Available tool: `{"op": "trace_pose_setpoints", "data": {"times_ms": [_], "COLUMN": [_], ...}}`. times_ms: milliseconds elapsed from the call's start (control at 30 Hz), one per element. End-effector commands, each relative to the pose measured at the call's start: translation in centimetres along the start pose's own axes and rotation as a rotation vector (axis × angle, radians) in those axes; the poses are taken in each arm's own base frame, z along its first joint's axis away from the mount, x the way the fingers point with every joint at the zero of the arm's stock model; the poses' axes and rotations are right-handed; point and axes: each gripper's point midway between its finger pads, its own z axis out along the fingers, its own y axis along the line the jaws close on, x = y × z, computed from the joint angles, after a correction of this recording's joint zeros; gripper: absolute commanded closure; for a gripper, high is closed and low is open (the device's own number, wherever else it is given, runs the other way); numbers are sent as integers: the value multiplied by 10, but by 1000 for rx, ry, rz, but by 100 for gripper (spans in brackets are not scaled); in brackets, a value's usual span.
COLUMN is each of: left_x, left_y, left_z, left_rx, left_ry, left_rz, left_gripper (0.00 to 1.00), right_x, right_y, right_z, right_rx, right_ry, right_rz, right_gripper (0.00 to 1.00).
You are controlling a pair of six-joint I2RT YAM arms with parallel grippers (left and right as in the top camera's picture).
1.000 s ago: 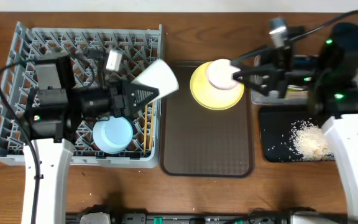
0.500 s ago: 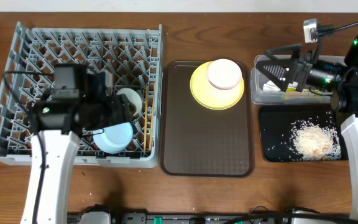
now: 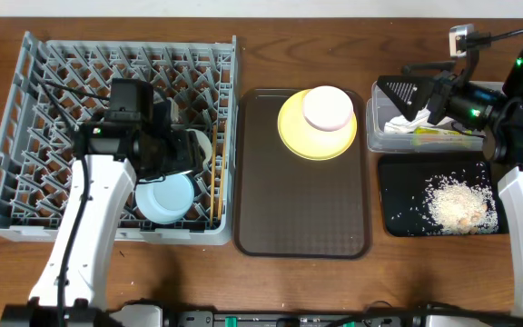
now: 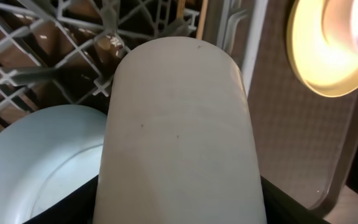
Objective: Sort waste into correct bins and load items into the dishwasher
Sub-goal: 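Release the cup with the right gripper and carry it left over the rack, then lower the white cup into the rack and open the left gripper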
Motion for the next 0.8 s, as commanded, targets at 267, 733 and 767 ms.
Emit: {"op": "trace_pose_setpoints", "data": {"times_ms": [267, 733, 767], "left_x": [-3, -2, -2], "left_y": [7, 9, 9], "left_z": [21, 27, 27], "left_rx": [-65, -64, -64], "left_ry": [35, 36, 35], "left_rz": [4, 4, 5], "left_gripper": [53, 53, 53], "right_x": [0, 0, 0], "right_y": [-1, -1, -1], "right_z": [0, 0, 0], "right_rx": [3, 3, 3], "right_ry": [0, 0, 0], "right_rz": [-15, -16, -16], "right_gripper": [1, 1, 1]}}
